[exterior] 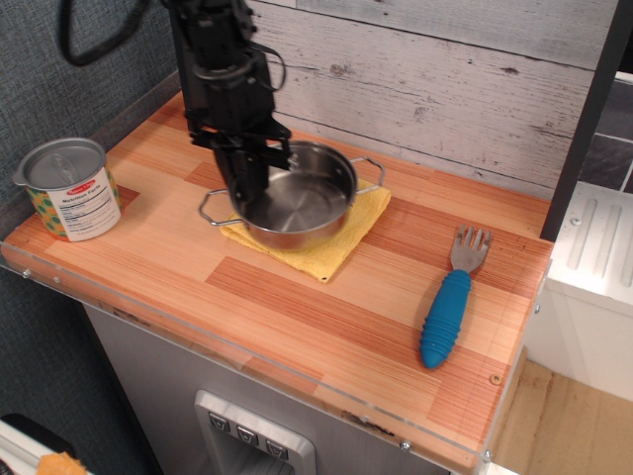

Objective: Place the pot on top of the orange towel

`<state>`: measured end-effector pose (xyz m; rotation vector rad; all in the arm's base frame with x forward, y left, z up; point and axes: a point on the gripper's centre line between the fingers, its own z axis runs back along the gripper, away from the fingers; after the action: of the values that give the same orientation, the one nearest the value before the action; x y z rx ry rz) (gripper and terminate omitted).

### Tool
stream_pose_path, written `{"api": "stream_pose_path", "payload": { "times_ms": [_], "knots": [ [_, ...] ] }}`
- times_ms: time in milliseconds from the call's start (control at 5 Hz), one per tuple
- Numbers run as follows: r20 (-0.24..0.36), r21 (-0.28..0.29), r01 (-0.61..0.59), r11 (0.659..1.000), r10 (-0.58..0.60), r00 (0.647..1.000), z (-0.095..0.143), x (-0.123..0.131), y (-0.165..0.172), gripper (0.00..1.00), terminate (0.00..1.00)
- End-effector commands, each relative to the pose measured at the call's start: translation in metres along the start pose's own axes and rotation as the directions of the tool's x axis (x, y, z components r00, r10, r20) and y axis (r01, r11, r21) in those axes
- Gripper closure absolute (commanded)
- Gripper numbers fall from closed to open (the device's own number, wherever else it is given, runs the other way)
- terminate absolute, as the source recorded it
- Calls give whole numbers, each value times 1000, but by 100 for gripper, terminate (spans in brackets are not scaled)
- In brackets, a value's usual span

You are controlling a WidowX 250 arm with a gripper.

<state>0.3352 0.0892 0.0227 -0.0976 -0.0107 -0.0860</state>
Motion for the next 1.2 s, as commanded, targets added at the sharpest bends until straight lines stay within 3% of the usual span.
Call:
{"api": "stream_pose_path", "payload": {
  "times_ms": [0, 200, 600, 800, 1000],
  "knots": [
    [4, 33, 33, 999, -33, 999, 8, 10, -4, 100, 0],
    [-66, 73, 31, 997, -26, 998, 6, 7, -6, 0, 0],
    [-72, 84, -4, 996, 10, 997, 16, -5, -7, 0, 0],
    [-60, 94, -36, 995, 42, 997, 38, -16, -5, 0, 0],
    [2, 145, -94, 985, 94, 996, 73, -33, -9, 0, 0]
  ]
}}
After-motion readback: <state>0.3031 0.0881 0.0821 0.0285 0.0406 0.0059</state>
